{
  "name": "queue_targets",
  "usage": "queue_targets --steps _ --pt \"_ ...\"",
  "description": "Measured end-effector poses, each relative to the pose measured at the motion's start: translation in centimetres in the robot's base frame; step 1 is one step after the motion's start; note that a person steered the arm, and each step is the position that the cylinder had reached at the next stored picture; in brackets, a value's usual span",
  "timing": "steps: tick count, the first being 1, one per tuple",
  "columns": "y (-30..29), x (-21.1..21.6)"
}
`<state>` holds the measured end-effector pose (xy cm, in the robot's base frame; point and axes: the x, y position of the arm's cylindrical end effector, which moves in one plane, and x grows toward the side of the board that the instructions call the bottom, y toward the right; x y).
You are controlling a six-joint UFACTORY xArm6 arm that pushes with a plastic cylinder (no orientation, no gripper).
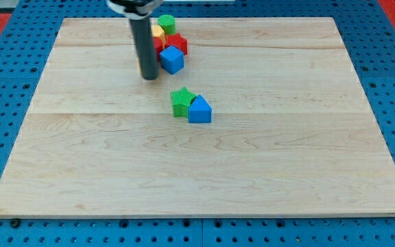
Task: Push the blue cube to the right of the red star
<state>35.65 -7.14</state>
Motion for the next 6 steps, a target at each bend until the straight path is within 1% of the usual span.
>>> queue_targets --steps 2,3,4,5,6 --pt "7.8 -1.6" --pt "10.6 -1.8" --pt "8.5 0.3" --pt "4.4 1.1" --pt "1.0 0.7"
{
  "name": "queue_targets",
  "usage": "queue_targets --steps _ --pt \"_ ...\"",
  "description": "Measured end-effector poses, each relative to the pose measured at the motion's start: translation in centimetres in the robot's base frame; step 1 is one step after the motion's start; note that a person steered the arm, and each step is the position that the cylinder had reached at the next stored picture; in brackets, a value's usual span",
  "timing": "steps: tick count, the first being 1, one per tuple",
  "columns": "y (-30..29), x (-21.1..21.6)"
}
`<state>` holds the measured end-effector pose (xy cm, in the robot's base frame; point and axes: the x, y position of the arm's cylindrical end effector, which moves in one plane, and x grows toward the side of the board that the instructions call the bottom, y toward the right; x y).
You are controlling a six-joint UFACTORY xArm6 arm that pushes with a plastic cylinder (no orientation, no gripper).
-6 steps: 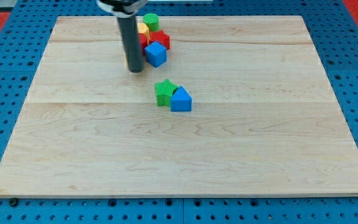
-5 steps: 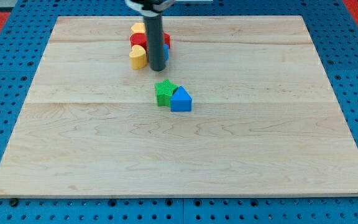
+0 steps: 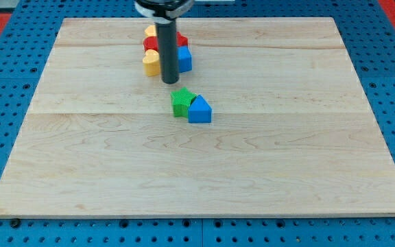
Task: Push the blue cube to the right of the red star
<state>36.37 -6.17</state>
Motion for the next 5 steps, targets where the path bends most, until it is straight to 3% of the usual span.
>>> queue_targets --steps 2,5 --pt "-1.5 -3.2" --pt "5.4 -4.4"
